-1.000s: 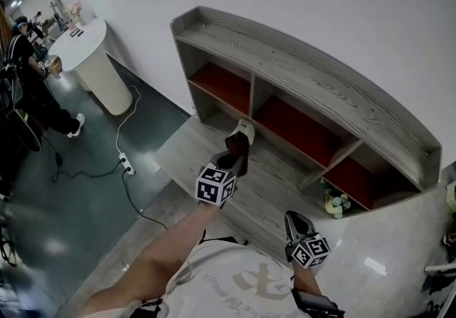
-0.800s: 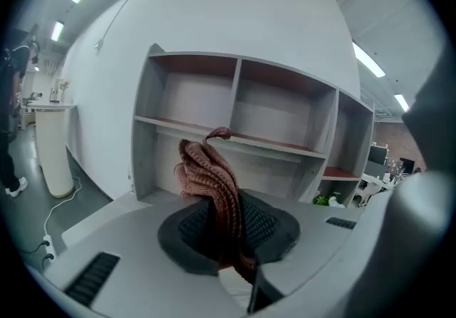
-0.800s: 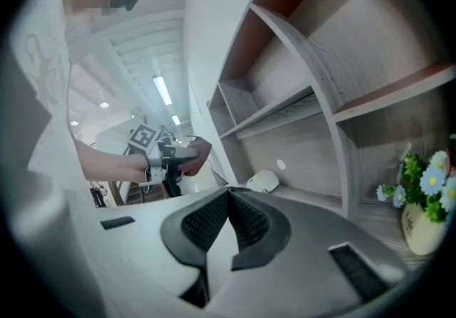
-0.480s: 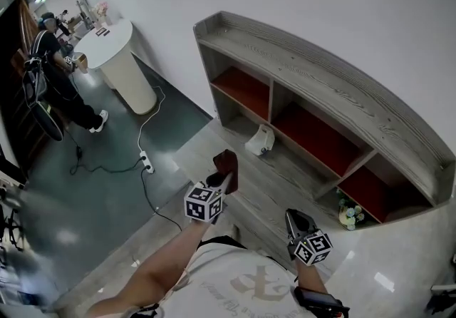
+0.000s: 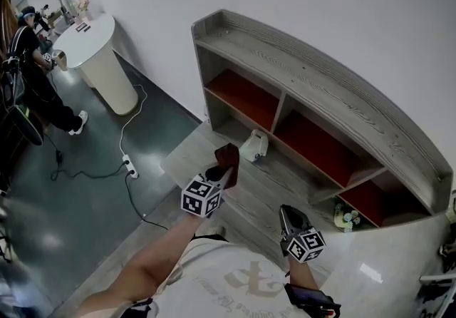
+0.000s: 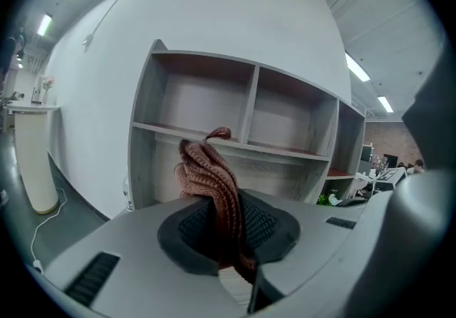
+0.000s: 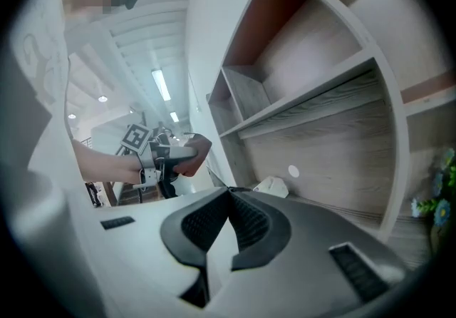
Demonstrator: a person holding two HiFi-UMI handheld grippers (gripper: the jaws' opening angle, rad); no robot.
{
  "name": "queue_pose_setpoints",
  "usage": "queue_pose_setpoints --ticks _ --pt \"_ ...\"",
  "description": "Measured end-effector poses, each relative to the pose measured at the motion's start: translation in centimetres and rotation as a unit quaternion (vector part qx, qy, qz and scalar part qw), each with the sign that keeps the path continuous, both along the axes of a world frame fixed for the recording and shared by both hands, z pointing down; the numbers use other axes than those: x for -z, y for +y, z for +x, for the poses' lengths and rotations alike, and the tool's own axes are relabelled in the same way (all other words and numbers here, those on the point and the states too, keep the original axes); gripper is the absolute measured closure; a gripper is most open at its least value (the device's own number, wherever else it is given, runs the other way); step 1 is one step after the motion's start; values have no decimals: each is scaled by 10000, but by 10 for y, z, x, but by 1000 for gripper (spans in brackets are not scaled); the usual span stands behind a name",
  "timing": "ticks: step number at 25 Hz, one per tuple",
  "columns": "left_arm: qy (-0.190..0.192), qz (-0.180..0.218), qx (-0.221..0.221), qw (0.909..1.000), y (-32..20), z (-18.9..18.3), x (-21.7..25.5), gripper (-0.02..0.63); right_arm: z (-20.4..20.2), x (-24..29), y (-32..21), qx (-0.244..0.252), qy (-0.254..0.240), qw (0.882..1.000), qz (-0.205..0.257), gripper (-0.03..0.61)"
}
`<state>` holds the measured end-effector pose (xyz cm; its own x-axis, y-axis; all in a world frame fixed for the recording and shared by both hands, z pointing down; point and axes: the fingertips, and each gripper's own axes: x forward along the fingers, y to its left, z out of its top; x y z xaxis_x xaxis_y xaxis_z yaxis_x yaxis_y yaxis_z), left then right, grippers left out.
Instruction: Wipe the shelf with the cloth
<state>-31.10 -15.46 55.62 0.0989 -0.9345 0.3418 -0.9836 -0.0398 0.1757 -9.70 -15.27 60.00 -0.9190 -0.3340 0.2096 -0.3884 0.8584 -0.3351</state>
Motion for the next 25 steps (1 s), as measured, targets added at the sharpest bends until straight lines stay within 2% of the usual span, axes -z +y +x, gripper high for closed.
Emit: queue_pose_setpoints --ticks 9,12,18,22,25 --pt "95 218 -809 9964 -39 -35 20 545 -55 9 -8 -474 182 9986 124 574" --pt "75 166 -1115 9936 -53 -43 30 545 -70 10 -7 -586 242 9979 142 574" --pt "239 371 -1878 9812 -96 -39 78 546 -89 10 -2 -814 387 9959 123 574" --pt "210 183 -2422 9698 -130 -22 98 546 -92 11 -1 -1050 413 9935 142 574" --pt "25 5 -2596 9657 -154 -12 102 545 -92 12 1 -1233 418 9914 150 574"
